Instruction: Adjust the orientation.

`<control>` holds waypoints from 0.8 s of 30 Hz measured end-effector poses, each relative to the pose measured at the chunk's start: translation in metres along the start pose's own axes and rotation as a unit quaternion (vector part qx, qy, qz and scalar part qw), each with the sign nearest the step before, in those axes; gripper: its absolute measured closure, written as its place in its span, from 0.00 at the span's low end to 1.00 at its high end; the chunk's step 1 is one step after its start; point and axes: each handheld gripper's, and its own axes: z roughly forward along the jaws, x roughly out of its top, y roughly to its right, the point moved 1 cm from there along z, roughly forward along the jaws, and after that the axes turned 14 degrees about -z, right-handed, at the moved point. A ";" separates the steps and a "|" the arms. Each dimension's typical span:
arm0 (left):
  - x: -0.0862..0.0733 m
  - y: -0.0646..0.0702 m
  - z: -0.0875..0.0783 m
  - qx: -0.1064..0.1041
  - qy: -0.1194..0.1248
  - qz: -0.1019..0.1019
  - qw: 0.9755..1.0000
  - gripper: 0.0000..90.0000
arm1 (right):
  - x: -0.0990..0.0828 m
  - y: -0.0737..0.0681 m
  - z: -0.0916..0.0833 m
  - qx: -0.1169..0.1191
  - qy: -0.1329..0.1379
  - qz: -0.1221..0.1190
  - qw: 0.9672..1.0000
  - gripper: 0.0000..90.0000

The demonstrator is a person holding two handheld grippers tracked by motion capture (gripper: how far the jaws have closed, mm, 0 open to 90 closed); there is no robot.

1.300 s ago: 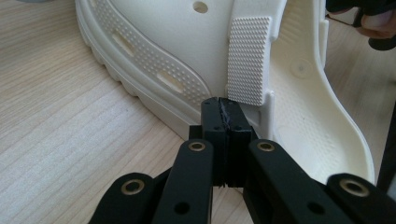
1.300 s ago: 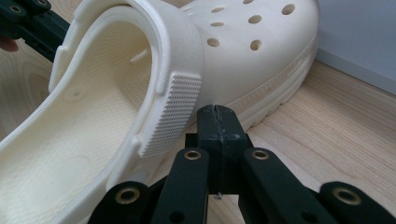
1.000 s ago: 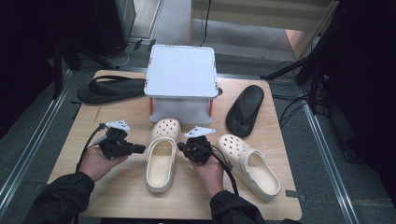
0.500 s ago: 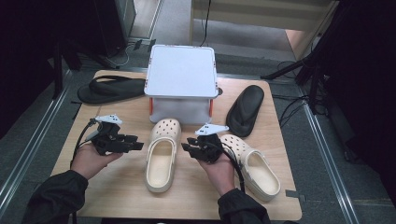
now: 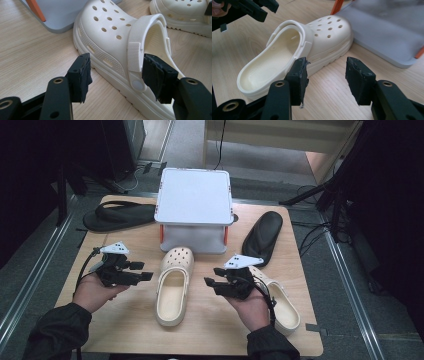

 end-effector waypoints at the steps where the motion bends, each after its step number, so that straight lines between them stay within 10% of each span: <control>1: 0.000 -0.001 0.000 0.000 -0.002 -0.001 1.000 0.45 | -0.001 0.001 -0.003 -0.001 0.002 0.000 1.000 0.58; 24: 0.002 -0.007 0.000 -0.004 -0.001 -0.010 1.000 0.45 | -0.046 0.014 -0.059 -0.033 -0.022 0.046 0.998 0.61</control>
